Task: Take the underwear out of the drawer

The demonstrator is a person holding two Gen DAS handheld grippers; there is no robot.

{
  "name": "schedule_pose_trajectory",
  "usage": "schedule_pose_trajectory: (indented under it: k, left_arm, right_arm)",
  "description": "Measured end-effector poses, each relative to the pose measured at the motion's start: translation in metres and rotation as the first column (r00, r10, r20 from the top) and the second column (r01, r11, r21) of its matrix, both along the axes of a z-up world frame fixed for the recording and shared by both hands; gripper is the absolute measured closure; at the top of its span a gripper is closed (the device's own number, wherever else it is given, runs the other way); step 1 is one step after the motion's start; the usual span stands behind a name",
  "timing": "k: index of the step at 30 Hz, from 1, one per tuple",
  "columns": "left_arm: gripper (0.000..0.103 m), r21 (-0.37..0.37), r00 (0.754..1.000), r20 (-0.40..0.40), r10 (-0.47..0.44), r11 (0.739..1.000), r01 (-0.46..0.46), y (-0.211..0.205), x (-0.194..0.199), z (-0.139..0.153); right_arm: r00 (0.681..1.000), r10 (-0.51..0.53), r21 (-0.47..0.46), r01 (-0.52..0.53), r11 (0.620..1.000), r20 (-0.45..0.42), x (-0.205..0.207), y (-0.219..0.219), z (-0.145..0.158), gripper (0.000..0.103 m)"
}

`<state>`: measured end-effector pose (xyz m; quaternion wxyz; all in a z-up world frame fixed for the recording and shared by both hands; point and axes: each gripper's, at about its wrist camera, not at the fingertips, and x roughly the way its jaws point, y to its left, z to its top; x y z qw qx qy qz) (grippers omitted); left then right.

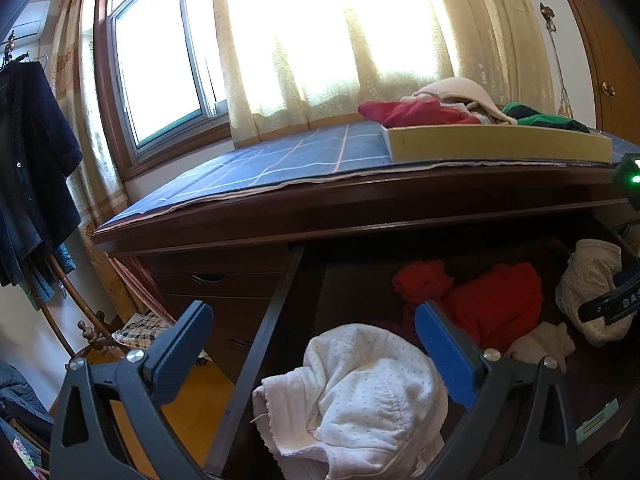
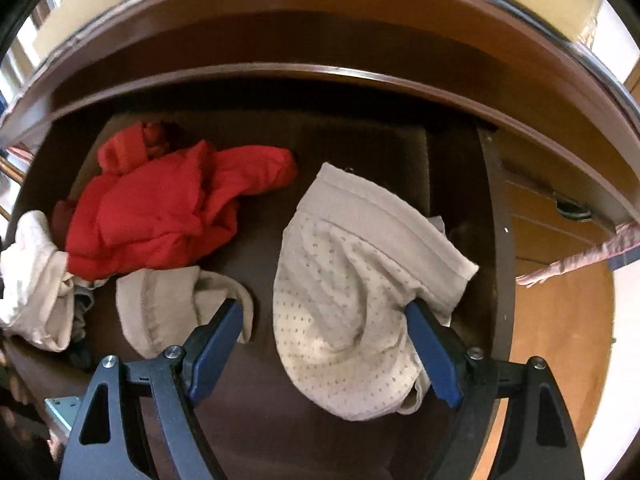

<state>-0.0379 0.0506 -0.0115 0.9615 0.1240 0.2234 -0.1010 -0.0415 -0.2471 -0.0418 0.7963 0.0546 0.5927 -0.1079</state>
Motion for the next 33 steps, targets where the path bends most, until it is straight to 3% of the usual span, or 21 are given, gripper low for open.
schedule_pose_trajectory:
  k: [6, 8, 10, 14, 23, 25, 28, 33]
  left_arm:
    - [0.000, 0.002, 1.000, 0.001, 0.001, 1.000, -0.001, -0.001, 0.001, -0.001]
    - [0.000, 0.002, 1.000, 0.001, 0.001, 1.000, -0.001, -0.001, 0.001, -0.001]
    - [0.000, 0.002, 1.000, 0.000, 0.000, 1.000, 0.000, -0.001, 0.001, -0.001]
    - [0.000, 0.003, 1.000, 0.002, 0.001, 1.000, -0.001, -0.001, 0.001, -0.001]
    - [0.000, 0.004, 1.000, 0.004, 0.003, 1.000, -0.003, -0.001, 0.000, -0.001]
    - [0.000, 0.005, 1.000, 0.004, 0.004, 1.000, -0.004, -0.001, 0.000, -0.001]
    - [0.000, 0.007, 1.000, 0.004, 0.007, 1.000, -0.007, -0.002, -0.001, -0.001]
    - [0.000, 0.008, 1.000, 0.006, 0.006, 1.000, -0.006, -0.001, -0.001, 0.000]
  right_arm:
    - [0.995, 0.075, -0.045, -0.078, 0.996, -0.065, 0.005, 0.011, -0.006, 0.019]
    - [0.993, 0.096, -0.072, -0.101, 0.992, -0.064, 0.003, 0.013, -0.005, 0.029]
    - [0.990, 0.117, -0.121, -0.126, 0.985, -0.078, 0.002, 0.014, -0.007, 0.054]
    - [0.989, 0.143, -0.121, -0.147, 0.982, -0.046, -0.004, 0.010, -0.001, 0.064]
    - [0.983, 0.058, 0.089, -0.075, 0.993, 0.173, -0.046, -0.019, 0.026, 0.083]
    - [0.970, 0.044, 0.137, -0.078, 0.988, 0.239, -0.054, -0.017, 0.039, 0.101]
    - [0.943, 0.037, 0.171, -0.099, 0.980, 0.332, -0.066, -0.015, 0.064, 0.101]
    - [0.929, 0.051, 0.151, -0.114, 0.982, 0.367, -0.076, -0.010, 0.085, 0.100]
